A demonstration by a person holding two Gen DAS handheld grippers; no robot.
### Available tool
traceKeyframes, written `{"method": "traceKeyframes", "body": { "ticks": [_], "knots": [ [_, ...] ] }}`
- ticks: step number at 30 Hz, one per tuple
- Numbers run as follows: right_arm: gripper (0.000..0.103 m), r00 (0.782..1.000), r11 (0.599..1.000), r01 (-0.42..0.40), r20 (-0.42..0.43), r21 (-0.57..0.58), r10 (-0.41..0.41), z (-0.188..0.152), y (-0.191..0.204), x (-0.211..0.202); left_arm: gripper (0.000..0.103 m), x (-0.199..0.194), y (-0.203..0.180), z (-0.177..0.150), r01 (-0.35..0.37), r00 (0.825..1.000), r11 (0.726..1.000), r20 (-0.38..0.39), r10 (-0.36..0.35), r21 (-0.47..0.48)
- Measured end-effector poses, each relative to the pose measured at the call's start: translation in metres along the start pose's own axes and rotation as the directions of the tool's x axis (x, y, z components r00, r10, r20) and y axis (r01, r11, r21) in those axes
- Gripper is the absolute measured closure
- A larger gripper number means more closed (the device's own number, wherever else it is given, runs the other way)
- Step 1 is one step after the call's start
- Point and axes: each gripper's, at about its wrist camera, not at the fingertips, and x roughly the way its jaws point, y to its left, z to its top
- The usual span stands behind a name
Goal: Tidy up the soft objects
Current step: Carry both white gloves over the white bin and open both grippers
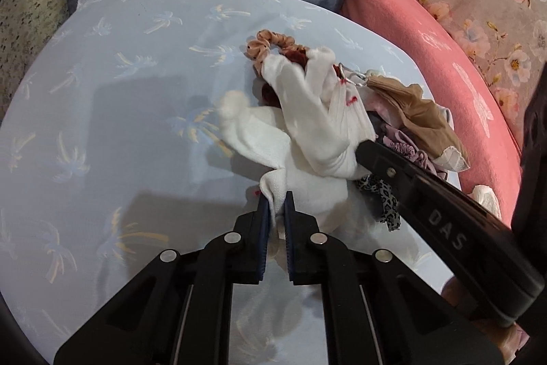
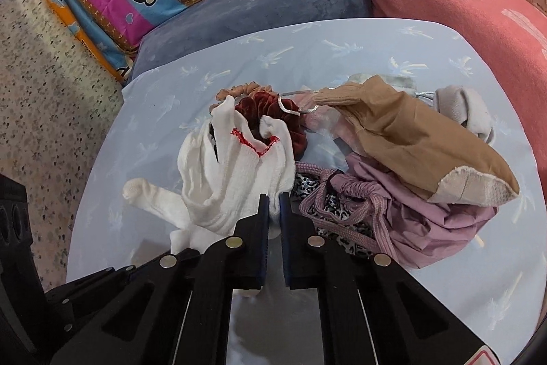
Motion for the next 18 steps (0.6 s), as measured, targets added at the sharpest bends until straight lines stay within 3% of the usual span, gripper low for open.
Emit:
{"method": "traceKeyframes", "body": {
  "ticks": [8,18],
  "knots": [
    [0.097,0.997,1.0,0.001,0.079,0.013,-0.002,-0.018,-0.007,-0.055,0.095,-0.014,-0.017,0.001,0.0,0.999,0.999,0.04,-0.002,0.046],
    [0.097,0.975,0.998,0.017,0.22,0.057,-0.03,-0.023,-0.038,-0.136,0.095,-0.038,-0.065,-0.002,0.036,0.995,0.99,0.086,-0.048,0.135]
  ]
}}
